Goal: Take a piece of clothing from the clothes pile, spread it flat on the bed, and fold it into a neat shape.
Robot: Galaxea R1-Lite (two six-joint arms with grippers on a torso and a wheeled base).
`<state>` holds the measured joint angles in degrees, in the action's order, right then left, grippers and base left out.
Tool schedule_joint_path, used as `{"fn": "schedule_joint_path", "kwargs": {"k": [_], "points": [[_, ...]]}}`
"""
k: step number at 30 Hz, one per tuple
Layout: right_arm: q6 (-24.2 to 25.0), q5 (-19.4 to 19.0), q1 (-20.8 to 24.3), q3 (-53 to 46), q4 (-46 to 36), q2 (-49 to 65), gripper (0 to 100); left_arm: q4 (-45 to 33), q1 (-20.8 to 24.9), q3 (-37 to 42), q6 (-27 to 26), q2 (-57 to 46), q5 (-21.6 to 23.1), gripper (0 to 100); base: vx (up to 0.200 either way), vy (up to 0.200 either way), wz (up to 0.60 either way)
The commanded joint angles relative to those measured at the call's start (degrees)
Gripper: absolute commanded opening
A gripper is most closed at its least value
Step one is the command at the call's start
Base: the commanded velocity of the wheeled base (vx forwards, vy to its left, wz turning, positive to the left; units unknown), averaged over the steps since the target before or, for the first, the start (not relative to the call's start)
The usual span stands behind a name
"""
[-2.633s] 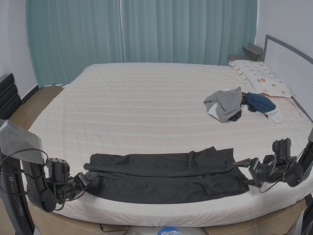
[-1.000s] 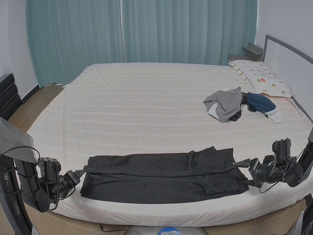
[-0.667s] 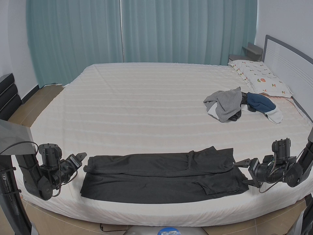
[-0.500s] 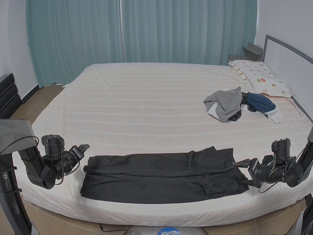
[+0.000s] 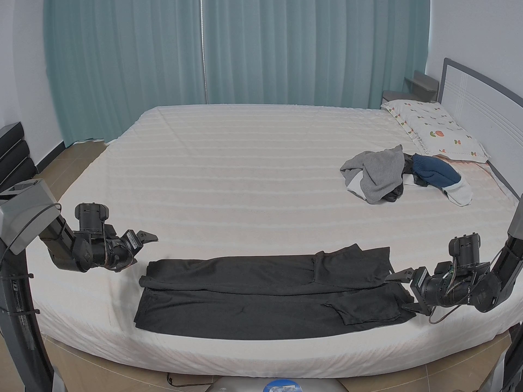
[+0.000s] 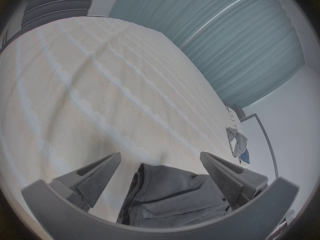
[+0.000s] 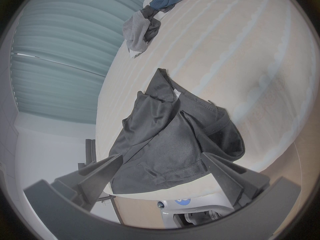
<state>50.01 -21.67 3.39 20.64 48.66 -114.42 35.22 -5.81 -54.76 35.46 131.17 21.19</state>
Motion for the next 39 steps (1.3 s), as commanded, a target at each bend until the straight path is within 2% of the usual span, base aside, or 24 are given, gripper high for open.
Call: {"fn": "schedule_joint_path", "kwargs": {"k": [1,7,11,16,17,23,33,35,39], "points": [[0.00,-0.03,0.04,0.10,0.03,-0.80,100,-0.06,0.28,-0.61,-0.13,1.63,0.08,100,0.000,0.000,0.00],[0.00,-0.12,-0.05,0.10,0.03,-1.16,100,0.38,2.74,-1.14,-1.89,3.30,-0.01,100,0.000,0.000,0.00],[0.00,-0.12,-0.05,0.28,0.03,-1.16,100,0.46,2.83,-1.14,-4.70,4.18,-0.27,100,0.000,0.000,0.00],[0.00,-0.03,-0.14,0.46,0.03,-1.16,100,0.64,2.83,-1.67,-5.05,4.88,-0.71,100,0.000,0.000,0.00],[0.00,-0.12,-0.14,0.46,0.03,-1.16,100,0.64,2.83,-1.84,-4.96,4.97,-0.88,0,0.000,0.000,0.00],[0.00,-0.03,-0.14,0.46,0.03,-1.16,100,0.64,2.65,-2.19,-3.47,4.97,-4.66,0,0.000,0.000,0.00],[0.00,-0.03,-0.14,0.37,0.03,-1.16,100,4.60,1.86,-1.40,0.05,4.97,-5.63,0,0.000,0.000,0.00],[0.00,-0.03,-0.14,0.37,0.03,-1.16,100,6.71,1.51,-1.49,2.86,5.06,-7.56,0,0.000,0.000,0.00],[0.00,-0.03,-0.31,0.37,0.03,-1.16,100,7.50,0.98,-1.49,3.56,5.50,-7.74,0,0.000,0.000,0.00]]}}
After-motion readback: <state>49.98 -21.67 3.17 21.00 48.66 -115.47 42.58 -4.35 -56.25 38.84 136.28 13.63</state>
